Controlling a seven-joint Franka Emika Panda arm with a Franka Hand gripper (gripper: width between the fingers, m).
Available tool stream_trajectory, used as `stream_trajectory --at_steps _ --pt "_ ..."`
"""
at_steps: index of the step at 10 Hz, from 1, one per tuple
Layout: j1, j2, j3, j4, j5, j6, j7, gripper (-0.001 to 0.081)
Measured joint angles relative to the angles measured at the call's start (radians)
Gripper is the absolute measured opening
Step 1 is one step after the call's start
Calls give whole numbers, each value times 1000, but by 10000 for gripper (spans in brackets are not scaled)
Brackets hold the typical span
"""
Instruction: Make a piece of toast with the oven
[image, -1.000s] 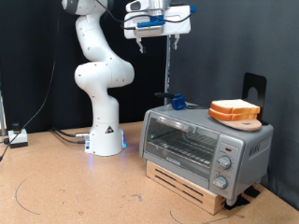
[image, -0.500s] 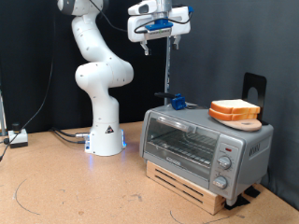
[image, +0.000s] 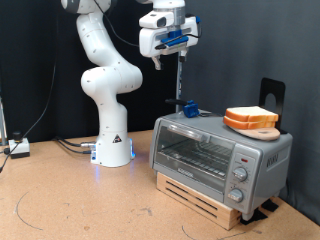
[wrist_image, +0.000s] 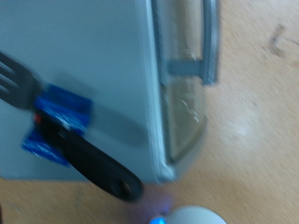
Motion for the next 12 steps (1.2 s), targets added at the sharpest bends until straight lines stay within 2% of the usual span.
stream_trajectory --at_steps 2,4,9,12 --pt "-3 -13 1 -50 26 118 19 807" --pt "-15 -4 -3 -95 26 199 45 807" --pt "-37 30 -62 -131 20 206 15 807" --pt "-39 43 -65 -128 -3 178 0 807"
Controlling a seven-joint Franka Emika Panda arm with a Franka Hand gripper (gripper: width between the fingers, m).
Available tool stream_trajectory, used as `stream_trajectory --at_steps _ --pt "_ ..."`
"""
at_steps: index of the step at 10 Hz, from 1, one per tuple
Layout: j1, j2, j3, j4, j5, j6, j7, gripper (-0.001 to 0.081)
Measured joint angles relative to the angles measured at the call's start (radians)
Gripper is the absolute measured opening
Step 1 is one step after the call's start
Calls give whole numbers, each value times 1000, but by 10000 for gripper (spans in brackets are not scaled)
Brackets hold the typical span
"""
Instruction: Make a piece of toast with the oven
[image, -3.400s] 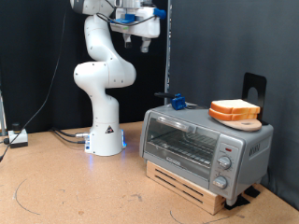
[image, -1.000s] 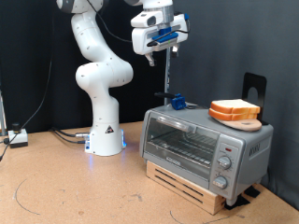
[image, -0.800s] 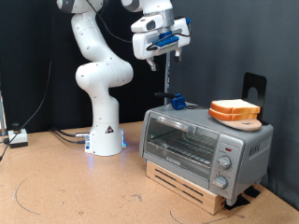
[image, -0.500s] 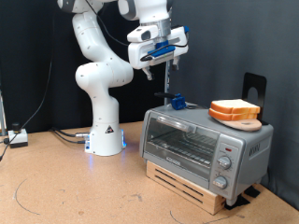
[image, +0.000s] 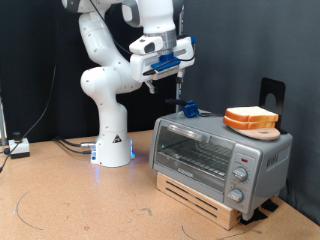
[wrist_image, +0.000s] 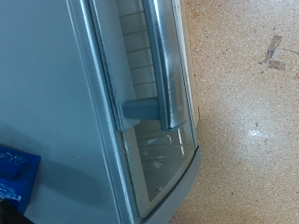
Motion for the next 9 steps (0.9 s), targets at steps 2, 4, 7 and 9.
stream_trajectory --at_steps 2,4,7,9 --pt "7 0 -11 -11 34 25 -62 807" --pt "9 9 -24 -48 47 81 -112 807" --pt "5 65 -27 -112 40 154 -116 807" --pt "4 78 -27 -123 40 179 -120 807"
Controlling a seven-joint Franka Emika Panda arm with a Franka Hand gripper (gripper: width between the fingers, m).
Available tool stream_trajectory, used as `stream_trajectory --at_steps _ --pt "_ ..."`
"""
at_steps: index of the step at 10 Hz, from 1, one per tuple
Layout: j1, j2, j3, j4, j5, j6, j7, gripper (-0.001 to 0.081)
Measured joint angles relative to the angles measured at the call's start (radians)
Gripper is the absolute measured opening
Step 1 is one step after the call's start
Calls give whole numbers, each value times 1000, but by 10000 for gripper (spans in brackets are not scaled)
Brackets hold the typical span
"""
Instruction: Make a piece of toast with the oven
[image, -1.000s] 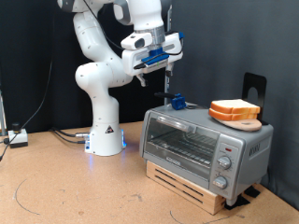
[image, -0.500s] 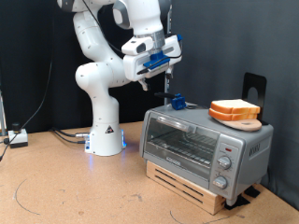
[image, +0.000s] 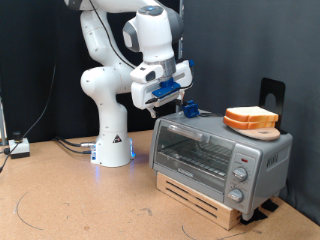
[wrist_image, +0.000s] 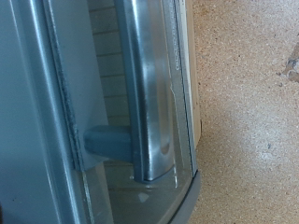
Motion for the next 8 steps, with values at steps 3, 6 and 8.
stream_trajectory --at_steps 3,6,8 --pt "0 3 0 -30 9 54 -2 807" --pt "0 30 0 -76 -2 97 -5 807" --pt "0 56 0 -103 -16 146 -6 807"
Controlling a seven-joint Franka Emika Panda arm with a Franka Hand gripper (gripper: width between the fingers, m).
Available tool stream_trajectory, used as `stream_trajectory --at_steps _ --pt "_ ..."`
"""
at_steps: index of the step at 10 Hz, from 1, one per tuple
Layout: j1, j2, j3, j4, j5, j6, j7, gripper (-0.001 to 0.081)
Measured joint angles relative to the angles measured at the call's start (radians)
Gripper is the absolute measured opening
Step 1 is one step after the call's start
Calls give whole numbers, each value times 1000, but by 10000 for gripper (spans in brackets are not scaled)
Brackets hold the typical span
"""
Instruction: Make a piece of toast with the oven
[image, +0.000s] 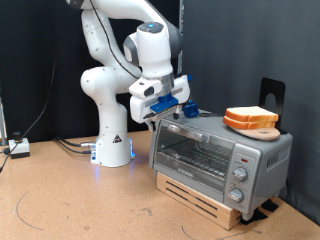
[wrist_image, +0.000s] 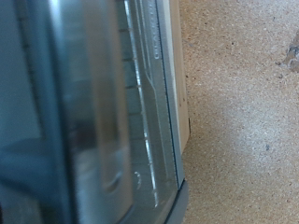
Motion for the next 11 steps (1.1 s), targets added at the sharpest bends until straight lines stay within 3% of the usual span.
stream_trajectory --at_steps 3,6,11 --pt "-19 32 0 -13 -32 74 0 807" --pt "-88 60 -11 -4 -93 109 1 807" --pt "-173 184 -41 43 -169 172 0 807"
